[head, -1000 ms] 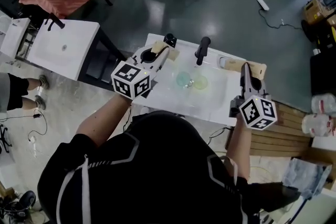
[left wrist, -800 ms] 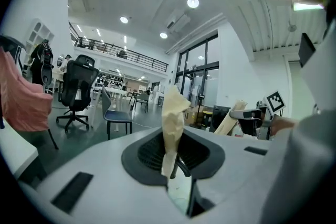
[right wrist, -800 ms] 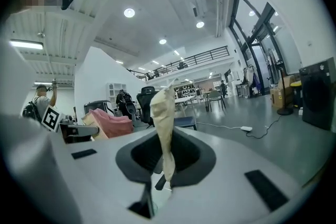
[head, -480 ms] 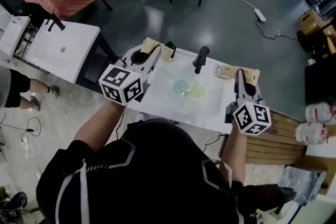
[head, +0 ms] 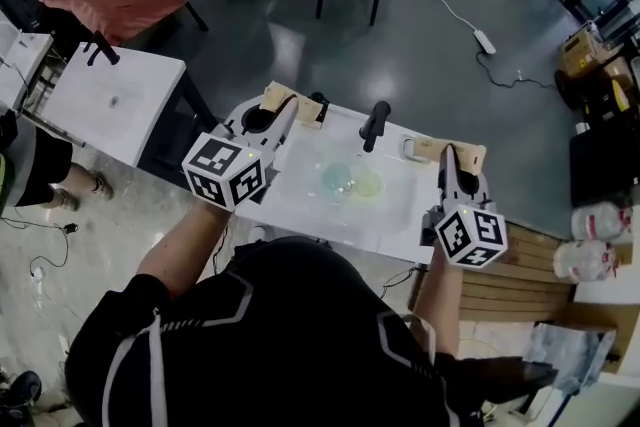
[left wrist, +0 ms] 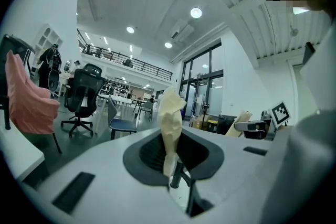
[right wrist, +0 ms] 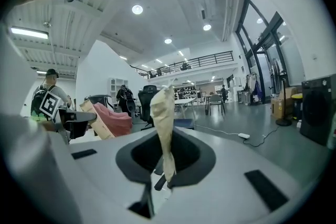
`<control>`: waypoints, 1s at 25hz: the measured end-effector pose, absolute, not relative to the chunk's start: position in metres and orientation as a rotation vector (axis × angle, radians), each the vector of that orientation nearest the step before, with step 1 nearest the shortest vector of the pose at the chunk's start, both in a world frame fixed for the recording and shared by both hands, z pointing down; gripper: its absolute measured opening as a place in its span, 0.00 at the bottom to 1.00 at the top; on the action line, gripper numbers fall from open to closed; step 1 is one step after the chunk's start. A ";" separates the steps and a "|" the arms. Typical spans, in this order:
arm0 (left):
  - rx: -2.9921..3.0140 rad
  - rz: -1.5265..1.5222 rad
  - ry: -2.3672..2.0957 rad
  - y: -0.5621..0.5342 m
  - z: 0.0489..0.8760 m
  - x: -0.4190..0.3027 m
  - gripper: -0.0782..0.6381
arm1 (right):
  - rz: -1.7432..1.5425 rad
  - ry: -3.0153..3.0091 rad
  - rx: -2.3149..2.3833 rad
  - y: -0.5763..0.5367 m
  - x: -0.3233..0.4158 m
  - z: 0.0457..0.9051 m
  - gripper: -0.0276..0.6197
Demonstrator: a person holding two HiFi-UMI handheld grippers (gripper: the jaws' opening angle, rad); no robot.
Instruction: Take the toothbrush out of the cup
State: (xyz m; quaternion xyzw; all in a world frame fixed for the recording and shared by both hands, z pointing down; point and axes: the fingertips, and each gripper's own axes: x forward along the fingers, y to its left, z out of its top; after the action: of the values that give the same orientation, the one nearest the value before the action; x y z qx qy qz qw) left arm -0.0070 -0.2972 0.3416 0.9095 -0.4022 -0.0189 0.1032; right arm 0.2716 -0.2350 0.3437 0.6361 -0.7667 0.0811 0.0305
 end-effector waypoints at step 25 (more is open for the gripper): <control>2.759 0.017 -1.178 -0.290 0.338 0.010 0.16 | 0.228 -2.335 1.967 -0.226 0.276 0.339 0.09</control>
State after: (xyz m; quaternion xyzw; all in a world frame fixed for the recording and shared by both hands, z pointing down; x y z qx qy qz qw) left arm 0.0104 -0.2901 0.3377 0.9174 -0.3917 0.0055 0.0707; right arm 0.2757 -0.2260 0.3387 0.6421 -0.7620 0.0745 0.0400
